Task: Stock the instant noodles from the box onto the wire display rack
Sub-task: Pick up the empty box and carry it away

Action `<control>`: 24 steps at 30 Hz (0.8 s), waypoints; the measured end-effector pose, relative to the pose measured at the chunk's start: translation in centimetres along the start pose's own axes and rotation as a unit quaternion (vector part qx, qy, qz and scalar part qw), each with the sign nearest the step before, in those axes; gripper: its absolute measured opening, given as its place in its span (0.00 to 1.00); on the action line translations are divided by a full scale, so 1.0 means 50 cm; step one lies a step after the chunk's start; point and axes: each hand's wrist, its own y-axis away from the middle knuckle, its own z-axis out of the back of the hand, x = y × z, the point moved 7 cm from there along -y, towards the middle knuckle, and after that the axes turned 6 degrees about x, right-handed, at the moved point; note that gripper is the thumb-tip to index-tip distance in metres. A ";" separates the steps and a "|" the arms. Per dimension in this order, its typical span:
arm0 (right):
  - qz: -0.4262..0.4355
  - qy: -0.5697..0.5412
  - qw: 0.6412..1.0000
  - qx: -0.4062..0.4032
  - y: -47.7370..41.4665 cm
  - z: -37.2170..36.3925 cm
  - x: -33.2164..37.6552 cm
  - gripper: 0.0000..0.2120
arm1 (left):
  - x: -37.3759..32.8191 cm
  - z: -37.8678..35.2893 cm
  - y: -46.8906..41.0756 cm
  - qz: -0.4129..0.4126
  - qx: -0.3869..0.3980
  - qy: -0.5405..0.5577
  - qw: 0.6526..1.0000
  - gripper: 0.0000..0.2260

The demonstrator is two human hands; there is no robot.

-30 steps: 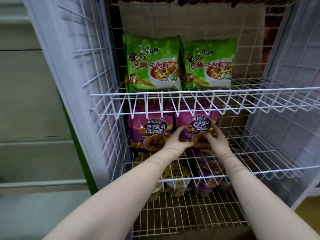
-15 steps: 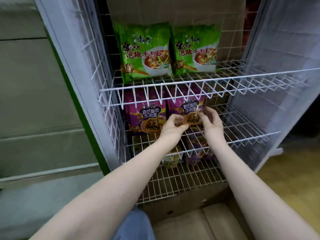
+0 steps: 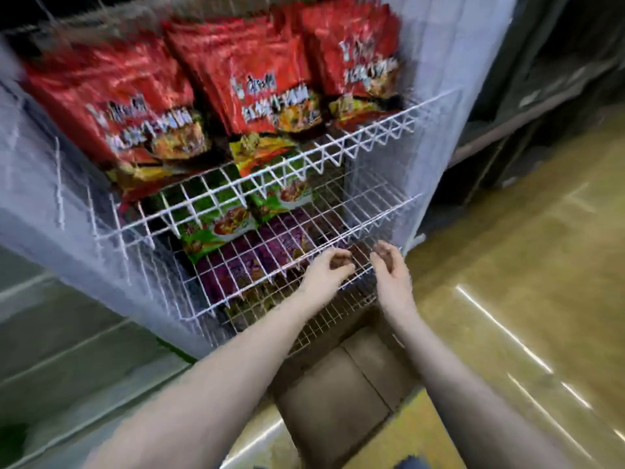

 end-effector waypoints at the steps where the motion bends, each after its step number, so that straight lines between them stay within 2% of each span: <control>1: 0.001 -0.015 1.000 -0.008 0.011 0.022 0.046 0.15 | -0.051 0.003 0.009 -0.009 0.000 0.008 1.000 0.11; 6: 0.026 -0.057 0.997 -0.040 0.045 0.131 0.235 0.14 | -0.297 0.004 0.049 -0.079 0.004 0.003 0.997 0.09; 10: 0.047 -0.091 0.993 -0.059 0.049 0.191 0.316 0.15 | -0.413 -0.013 0.068 -0.115 0.016 0.020 0.993 0.08; 13: 0.054 -0.096 0.991 -0.079 0.050 0.215 0.331 0.13 | -0.426 -0.021 0.061 -0.114 0.011 0.043 0.992 0.07; 16: 0.054 -0.114 0.985 -0.121 0.055 0.235 0.322 0.13 | -0.408 -0.034 0.037 -0.107 0.029 0.023 0.994 0.06; 21: 0.033 -0.119 0.973 -0.194 0.071 0.234 0.269 0.14 | -0.373 -0.073 -0.012 -0.109 0.122 0.024 0.986 0.07; 24: 0.016 -0.135 0.952 -0.272 0.100 0.215 0.227 0.14 | -0.325 -0.101 -0.032 -0.097 0.184 0.023 0.978 0.08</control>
